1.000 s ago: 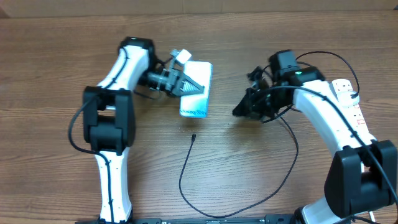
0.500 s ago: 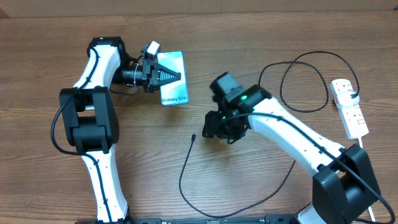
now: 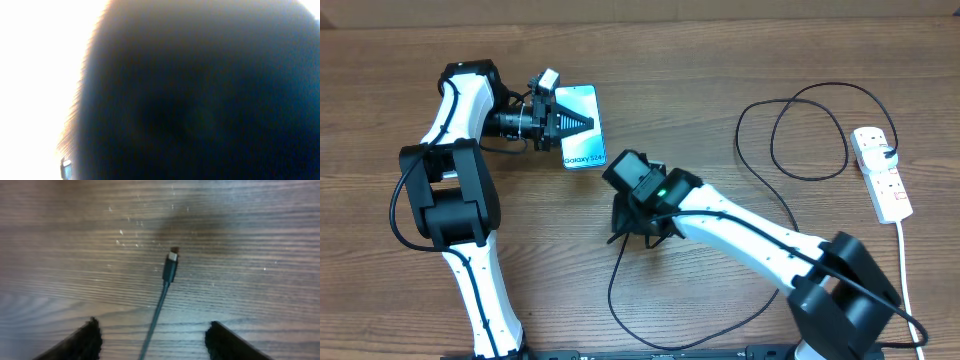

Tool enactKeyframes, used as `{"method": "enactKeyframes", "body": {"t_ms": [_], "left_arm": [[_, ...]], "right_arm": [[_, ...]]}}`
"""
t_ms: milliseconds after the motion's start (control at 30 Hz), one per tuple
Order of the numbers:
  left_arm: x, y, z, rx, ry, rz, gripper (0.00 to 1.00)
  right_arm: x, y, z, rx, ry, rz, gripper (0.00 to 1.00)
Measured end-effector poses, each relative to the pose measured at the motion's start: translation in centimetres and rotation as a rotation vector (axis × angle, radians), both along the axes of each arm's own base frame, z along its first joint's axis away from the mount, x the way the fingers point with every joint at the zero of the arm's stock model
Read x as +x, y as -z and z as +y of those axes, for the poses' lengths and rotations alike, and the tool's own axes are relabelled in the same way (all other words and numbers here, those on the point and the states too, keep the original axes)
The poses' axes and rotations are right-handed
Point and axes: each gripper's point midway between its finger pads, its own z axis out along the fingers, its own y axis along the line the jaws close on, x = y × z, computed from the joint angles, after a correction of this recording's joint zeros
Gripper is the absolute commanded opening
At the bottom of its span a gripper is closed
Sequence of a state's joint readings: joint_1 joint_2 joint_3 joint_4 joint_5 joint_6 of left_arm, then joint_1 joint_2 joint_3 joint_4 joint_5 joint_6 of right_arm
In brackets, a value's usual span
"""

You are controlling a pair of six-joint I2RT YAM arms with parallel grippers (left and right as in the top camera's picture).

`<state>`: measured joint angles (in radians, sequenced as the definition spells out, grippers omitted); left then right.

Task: Plug charger to phone and switch on socket
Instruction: 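Lower the right gripper onto the black cable plug and grasp it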

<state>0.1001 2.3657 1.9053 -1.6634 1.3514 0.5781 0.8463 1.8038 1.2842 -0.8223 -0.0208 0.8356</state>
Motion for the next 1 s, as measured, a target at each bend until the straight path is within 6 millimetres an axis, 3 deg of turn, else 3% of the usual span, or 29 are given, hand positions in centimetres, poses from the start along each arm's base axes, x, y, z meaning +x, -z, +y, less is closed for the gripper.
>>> {"method": "enactKeyframes", "body": {"t_ms": [233, 467, 700, 1000], "left_arm": [[-0.3, 0.5, 0.1, 0.028, 0.017, 0.007, 0.04], [-0.6, 1.1, 0.3, 0.065, 0.039, 0.001, 0.04], [-0.6, 1.3, 0.3, 0.074, 0.044, -0.003, 0.04], [-0.7, 1.4, 0.3, 0.080, 0.048, -0.002, 0.04]], "right_arm": [[0.5, -0.1, 1.8, 0.034, -0.003, -0.058, 1.00], [0.5, 0.0, 1.6, 0.025, 0.003, -0.057, 0.99], [0.5, 0.0, 1.5, 0.025, 0.008, -0.055, 0.75], [-0.1, 1.0, 0.9, 0.007, 0.024, -0.034, 0.72]]}}
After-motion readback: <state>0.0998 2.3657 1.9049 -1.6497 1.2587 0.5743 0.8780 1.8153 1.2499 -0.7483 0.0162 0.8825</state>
